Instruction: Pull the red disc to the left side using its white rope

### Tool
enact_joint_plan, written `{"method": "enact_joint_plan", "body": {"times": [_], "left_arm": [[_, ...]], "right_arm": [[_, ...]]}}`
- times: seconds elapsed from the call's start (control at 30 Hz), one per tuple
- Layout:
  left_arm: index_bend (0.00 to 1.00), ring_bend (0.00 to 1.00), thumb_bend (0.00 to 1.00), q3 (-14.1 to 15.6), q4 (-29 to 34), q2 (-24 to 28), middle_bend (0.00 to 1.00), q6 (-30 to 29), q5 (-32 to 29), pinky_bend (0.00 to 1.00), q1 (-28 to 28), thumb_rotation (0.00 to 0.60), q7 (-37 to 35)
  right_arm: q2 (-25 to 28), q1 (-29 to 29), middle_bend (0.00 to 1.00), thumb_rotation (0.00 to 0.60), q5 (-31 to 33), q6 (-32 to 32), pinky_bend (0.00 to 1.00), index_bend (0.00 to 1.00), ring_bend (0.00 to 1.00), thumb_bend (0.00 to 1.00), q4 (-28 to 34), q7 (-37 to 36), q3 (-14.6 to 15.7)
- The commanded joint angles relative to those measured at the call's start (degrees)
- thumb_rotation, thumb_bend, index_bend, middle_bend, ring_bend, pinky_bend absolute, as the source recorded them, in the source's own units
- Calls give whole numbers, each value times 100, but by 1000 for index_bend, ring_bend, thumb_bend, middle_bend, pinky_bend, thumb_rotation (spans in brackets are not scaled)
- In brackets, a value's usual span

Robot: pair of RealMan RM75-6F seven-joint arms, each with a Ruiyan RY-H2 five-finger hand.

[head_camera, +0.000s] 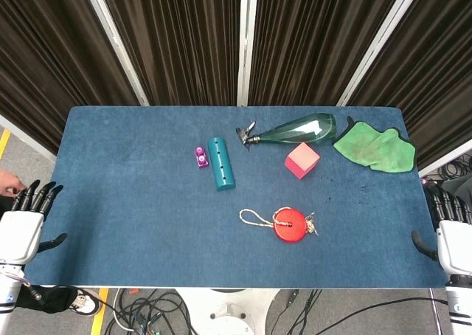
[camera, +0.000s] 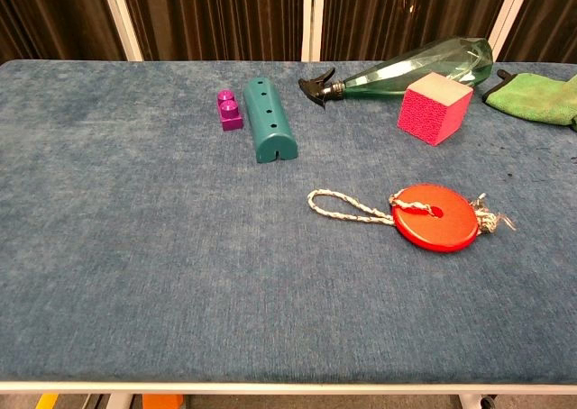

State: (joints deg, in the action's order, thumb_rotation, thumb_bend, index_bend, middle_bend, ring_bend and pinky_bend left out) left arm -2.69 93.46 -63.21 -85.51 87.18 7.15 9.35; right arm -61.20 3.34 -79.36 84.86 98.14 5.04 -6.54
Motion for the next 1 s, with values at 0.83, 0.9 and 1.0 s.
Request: {"method": "enact_joint_plan", "body": {"times": [0.83,0.9,1.0], "left_arm": [[127,0,44,-78,363,-1062,93,2420,989,134,2036,600,-87],[127,0,44,-146,233,-1375,93,2767,985,134,2360,600,-179],[126,0,43,-250,-54,-1832,93,3135,949,134,2761,600,-330]], "right_arm": [[124,-85,0,600,197,16,0,0,0,214,-201,-300,-67],[141,-103,0,600,228,22,0,0,0,214,-234,-359,-79],[168,-122,0,600,263,25,0,0,0,214,-287,-455,-99]]}}
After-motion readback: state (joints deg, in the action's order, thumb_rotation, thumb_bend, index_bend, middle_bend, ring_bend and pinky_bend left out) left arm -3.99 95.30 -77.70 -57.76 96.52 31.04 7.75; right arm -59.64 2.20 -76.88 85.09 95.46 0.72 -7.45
